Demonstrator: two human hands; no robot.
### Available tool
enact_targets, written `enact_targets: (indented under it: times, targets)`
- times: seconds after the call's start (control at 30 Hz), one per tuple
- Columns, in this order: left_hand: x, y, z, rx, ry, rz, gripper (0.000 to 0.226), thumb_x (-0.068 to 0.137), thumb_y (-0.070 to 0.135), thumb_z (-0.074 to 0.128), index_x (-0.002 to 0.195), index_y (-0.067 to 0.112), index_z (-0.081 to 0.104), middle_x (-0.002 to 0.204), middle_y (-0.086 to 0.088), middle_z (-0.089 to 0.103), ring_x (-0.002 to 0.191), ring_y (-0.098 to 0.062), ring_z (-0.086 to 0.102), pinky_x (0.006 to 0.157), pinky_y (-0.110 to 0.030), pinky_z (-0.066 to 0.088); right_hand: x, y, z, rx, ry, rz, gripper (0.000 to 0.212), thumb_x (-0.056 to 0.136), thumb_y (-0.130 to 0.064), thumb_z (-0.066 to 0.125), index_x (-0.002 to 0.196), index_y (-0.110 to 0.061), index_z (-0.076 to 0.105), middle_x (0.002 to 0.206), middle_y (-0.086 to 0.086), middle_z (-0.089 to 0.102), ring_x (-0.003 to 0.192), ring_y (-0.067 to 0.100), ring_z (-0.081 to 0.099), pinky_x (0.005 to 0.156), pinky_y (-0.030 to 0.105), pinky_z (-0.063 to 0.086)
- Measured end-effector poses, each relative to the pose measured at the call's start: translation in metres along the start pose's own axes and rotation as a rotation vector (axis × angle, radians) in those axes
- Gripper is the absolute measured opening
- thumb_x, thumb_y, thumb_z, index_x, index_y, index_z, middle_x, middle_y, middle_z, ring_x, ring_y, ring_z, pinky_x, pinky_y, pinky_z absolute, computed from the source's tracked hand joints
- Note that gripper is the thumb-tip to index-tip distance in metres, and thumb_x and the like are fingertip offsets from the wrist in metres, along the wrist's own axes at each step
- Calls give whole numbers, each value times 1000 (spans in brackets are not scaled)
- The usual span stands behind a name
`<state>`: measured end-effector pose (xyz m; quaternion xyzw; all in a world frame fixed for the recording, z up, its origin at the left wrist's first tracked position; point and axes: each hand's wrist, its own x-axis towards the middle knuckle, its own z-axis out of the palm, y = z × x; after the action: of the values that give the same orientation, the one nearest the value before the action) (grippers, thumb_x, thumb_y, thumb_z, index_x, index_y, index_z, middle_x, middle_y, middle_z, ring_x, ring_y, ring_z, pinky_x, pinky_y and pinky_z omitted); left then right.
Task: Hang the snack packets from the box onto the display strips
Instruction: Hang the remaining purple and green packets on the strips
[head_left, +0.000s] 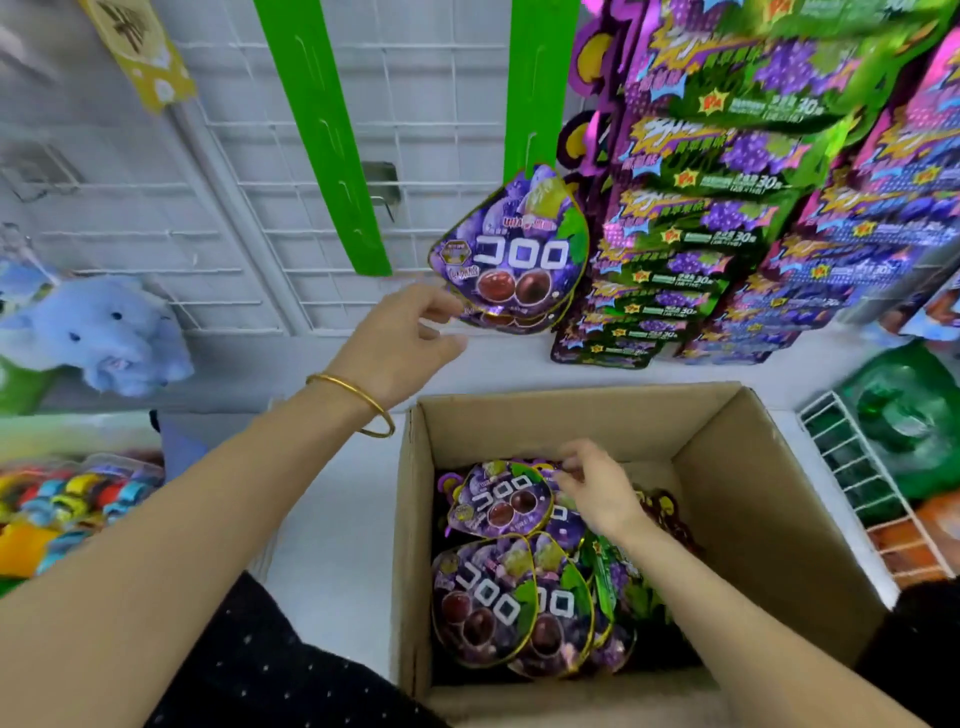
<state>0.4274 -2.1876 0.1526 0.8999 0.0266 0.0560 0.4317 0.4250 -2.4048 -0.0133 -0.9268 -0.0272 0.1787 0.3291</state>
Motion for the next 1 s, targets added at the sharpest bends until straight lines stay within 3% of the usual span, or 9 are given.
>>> enact_targets:
  times: [0.13, 0.3, 0.43, 0.5, 0.67, 0.77, 0.83, 0.9, 1.0]
  targets:
    - [-3, -15, -5, -8, -66, -55, 23, 83, 9, 63, 104, 16, 58, 104, 0, 57, 81, -6, 55, 72, -7, 42, 0, 26, 38, -117, -181, 150, 25, 87, -31, 59, 106, -15, 59, 102, 7, 65, 100, 26, 61, 78, 32, 46]
    - [-1, -16, -8, 18, -67, -55, 24, 84, 11, 61, 107, 13, 60, 102, 2, 58, 80, -5, 55, 63, 2, 38, -8, 31, 48, -191, -182, 227, 19, 83, -28, 64, 98, -18, 55, 88, -2, 57, 96, 24, 61, 70, 28, 42]
    - [2, -11, 0, -2, -108, -16, 21, 84, 11, 62, 104, 15, 60, 101, 1, 58, 79, -4, 55, 67, 0, 40, -12, 37, 38, 7, -212, 183, 19, 81, -11, 68, 65, -4, 60, 66, -2, 52, 77, 13, 52, 62, 24, 35]
    - [1, -7, 6, -8, -164, 7, 20, 83, 8, 62, 103, 12, 61, 100, 0, 59, 77, -3, 55, 67, -1, 41, -16, 34, 20, 231, -152, 183, 27, 79, -1, 68, 54, -5, 58, 53, -18, 51, 66, -4, 49, 61, 20, 36]
    - [-7, 6, 28, 65, -358, 58, 27, 81, 8, 65, 108, 7, 61, 102, -4, 60, 78, -4, 55, 70, -4, 40, -28, 0, -42, 574, -30, 81, 17, 79, 9, 65, 72, -7, 60, 56, -8, 58, 44, -6, 50, 49, 7, 38]
    - [-11, 10, 42, 117, -439, 68, 34, 81, 14, 67, 114, 10, 59, 110, -4, 61, 94, -14, 59, 80, -15, 41, -30, -23, -77, 584, -6, -41, 8, 78, 1, 69, 85, -3, 66, 74, 3, 66, 64, 3, 60, 66, 15, 45]
    - [-12, 15, 50, 121, -441, 101, 36, 80, 17, 68, 115, 10, 59, 105, 0, 60, 91, -9, 56, 75, -6, 40, -33, -38, -96, 607, -11, -112, 10, 79, -4, 69, 89, -2, 67, 80, 8, 68, 69, 10, 62, 71, 21, 49]
    - [-10, 25, 53, 78, -391, 139, 27, 81, 15, 68, 106, 7, 63, 92, 1, 58, 79, -3, 51, 65, -2, 38, -35, -54, -109, 642, 21, -169, 10, 81, -6, 68, 90, -3, 66, 78, 5, 68, 65, 4, 62, 66, 15, 49]
    - [0, 41, 46, 78, -274, 221, 18, 81, 18, 67, 69, 7, 60, 64, -2, 46, 57, -4, 37, 55, -18, 30, -37, -82, -125, 689, 130, -289, 2, 84, -8, 64, 85, -10, 65, 76, 2, 67, 65, 3, 61, 65, 14, 47]
